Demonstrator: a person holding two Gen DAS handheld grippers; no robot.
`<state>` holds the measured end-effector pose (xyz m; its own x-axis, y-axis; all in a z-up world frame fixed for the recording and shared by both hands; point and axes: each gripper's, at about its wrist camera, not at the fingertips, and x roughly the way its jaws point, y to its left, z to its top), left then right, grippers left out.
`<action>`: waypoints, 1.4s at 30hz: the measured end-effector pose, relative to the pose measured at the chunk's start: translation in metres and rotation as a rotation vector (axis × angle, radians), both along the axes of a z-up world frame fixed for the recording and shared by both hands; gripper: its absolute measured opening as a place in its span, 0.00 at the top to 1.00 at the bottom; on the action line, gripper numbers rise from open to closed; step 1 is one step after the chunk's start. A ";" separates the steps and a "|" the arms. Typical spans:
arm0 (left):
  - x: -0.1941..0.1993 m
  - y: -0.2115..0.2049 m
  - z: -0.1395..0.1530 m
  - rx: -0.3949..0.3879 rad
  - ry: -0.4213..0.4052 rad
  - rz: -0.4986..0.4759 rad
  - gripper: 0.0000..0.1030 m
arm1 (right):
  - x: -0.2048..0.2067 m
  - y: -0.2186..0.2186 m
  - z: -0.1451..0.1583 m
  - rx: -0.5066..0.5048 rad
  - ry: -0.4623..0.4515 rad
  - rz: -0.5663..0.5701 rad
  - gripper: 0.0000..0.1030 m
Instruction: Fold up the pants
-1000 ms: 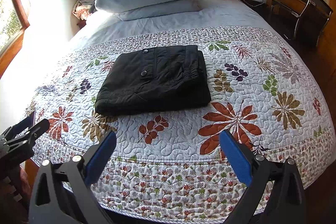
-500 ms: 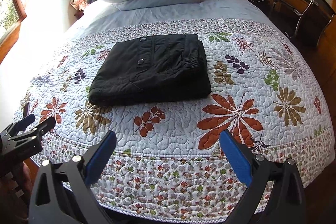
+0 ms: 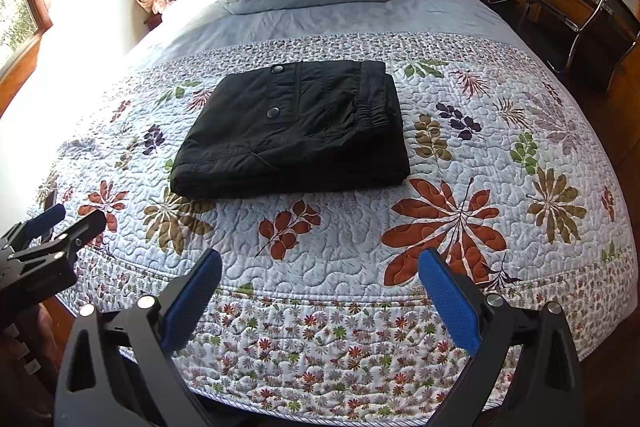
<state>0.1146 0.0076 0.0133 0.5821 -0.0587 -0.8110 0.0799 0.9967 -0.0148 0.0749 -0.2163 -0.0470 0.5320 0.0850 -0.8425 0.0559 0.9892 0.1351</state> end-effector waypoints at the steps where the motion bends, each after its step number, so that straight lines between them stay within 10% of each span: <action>1: 0.000 0.000 0.000 0.000 -0.001 -0.001 0.04 | 0.000 0.000 0.000 -0.001 -0.001 0.000 0.04; 42: 0.004 0.000 0.001 0.014 -0.001 -0.009 0.04 | 0.002 -0.001 -0.005 -0.002 0.004 0.005 0.04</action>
